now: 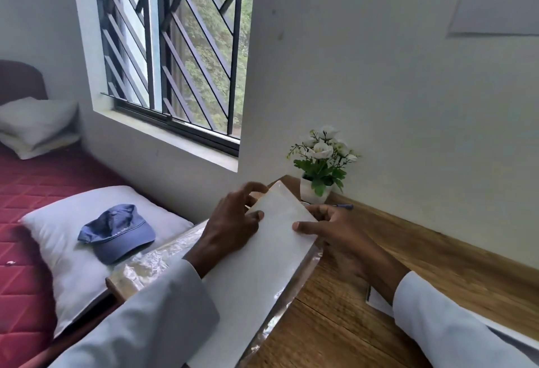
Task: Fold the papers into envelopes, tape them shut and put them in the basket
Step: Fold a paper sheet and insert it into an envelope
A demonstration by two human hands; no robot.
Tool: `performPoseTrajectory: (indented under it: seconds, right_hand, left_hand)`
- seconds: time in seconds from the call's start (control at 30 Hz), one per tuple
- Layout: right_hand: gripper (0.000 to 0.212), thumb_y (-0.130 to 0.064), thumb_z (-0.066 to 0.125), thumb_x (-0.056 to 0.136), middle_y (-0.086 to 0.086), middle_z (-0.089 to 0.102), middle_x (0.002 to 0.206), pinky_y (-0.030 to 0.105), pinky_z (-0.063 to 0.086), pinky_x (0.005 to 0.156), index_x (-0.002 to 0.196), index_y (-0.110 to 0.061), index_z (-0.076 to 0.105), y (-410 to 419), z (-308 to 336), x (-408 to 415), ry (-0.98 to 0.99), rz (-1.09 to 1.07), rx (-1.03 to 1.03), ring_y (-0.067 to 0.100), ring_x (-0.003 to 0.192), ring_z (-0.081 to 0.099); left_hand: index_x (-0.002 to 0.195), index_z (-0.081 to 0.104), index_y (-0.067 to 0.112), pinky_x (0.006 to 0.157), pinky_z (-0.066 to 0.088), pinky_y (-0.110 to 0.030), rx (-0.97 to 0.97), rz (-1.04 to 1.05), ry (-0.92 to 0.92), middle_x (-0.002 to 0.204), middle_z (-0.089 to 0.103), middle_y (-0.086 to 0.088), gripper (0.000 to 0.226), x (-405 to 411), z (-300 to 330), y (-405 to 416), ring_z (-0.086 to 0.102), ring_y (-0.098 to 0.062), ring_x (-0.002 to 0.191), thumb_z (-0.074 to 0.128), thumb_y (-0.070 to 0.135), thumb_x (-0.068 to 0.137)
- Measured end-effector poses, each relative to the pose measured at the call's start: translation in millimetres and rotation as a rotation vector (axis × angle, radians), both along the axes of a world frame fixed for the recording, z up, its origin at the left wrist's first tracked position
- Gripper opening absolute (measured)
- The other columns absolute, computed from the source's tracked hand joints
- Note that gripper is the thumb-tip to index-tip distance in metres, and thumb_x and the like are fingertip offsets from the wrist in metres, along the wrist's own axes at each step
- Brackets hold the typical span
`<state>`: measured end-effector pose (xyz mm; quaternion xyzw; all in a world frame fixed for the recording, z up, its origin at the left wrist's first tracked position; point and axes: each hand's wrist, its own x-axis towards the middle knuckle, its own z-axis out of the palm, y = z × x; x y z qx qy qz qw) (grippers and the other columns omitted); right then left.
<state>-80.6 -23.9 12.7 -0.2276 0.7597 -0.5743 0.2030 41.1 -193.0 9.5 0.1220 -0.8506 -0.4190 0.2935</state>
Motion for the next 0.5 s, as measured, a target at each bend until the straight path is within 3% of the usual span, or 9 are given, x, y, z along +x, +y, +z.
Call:
performPoseTrajectory:
  seconds: [0.13,0.27,0.37,0.43,0.5]
  right_hand:
    - [0.046,-0.011,0.084,0.072,0.003,0.071,0.109,0.015,0.052,0.051,0.114,-0.015,0.066,16,16,0,0.021,-0.043,-0.094,0.013,0.086,0.069]
    - [0.038,-0.006,0.084,0.07,0.005,0.074,0.1,0.018,0.053,0.056,0.106,-0.011,0.072,41,36,3,0.128,-0.126,-0.169,0.016,0.081,0.07]
    - [0.035,-0.006,0.084,0.071,0.008,0.073,0.099,0.019,0.055,0.059,0.104,-0.009,0.073,67,50,6,0.263,-0.197,-0.174,0.019,0.082,0.069]
    - [0.031,-0.009,0.084,0.072,0.01,0.074,0.099,0.028,0.06,0.07,0.101,-0.009,0.074,84,57,8,0.313,-0.217,-0.167,0.025,0.088,0.07]
    - [0.028,-0.012,0.084,0.073,0.011,0.074,0.098,0.04,0.06,0.081,0.099,-0.009,0.075,104,61,9,0.333,-0.234,-0.164,0.029,0.092,0.071]
  left_hand:
    - [0.118,0.061,0.032,0.062,0.044,-0.016,-0.075,-0.074,0.039,0.09,0.06,0.007,0.04,-9,19,1,0.057,-0.003,0.071,0.065,0.005,0.09]
    - [0.111,0.062,0.04,0.066,0.044,-0.019,-0.1,-0.121,0.072,0.091,0.059,0.006,0.042,-19,39,8,0.054,-0.002,0.072,0.066,0.004,0.089]
    - [0.111,0.066,0.036,0.058,0.045,-0.01,-0.124,-0.179,0.085,0.086,0.061,0.009,0.042,-29,50,21,0.055,-0.001,0.065,0.065,0.002,0.088]
    - [0.114,0.068,0.034,0.062,0.047,-0.01,-0.153,-0.219,0.089,0.086,0.064,0.013,0.042,-36,56,34,0.06,-0.002,0.07,0.066,0.002,0.087]
    - [0.116,0.068,0.032,0.072,0.053,-0.023,-0.182,-0.271,0.096,0.093,0.068,0.008,0.042,-46,63,51,0.066,-0.014,0.083,0.068,0.003,0.086]
